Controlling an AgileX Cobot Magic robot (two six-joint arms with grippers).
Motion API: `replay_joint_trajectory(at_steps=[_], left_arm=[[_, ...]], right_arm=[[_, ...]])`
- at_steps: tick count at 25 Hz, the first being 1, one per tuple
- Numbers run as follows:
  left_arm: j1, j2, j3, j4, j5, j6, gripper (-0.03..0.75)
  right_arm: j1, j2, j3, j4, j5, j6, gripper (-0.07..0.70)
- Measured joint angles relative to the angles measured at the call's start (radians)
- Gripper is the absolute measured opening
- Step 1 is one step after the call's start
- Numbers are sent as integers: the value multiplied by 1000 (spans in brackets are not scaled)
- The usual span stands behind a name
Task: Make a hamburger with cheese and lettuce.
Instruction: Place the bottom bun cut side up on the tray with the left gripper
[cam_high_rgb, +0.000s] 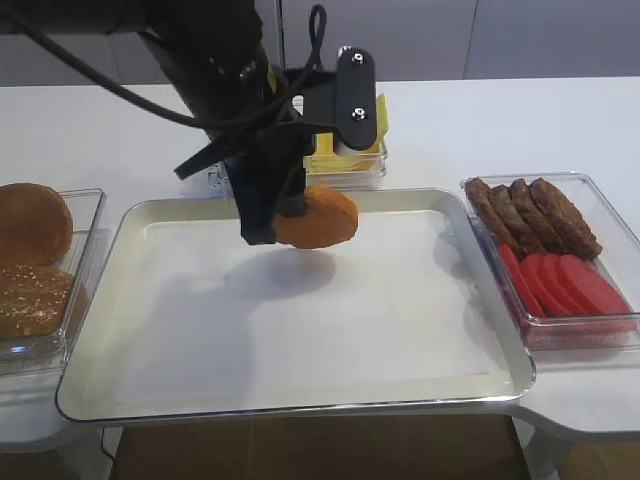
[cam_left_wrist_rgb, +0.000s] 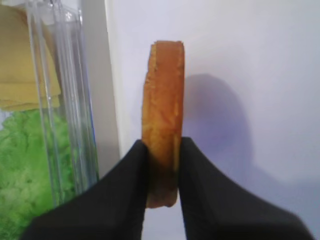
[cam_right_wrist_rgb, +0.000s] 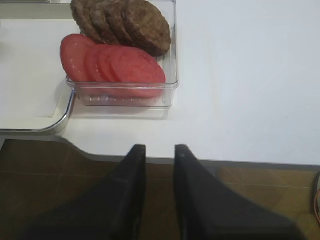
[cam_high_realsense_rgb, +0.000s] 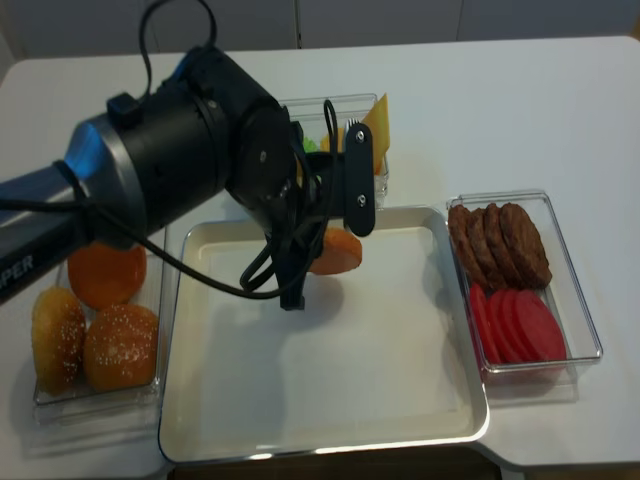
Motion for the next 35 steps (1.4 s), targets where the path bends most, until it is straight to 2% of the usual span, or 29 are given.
replay_joint_trajectory(at_steps=[8,35], left_arm=[[-16,28,0,11,-13,0,132],[-18,28,0,9,-9,-25,132]], right_arm=[[0,0,0,0,0,0,170],[0,0,0,0,0,0,170]])
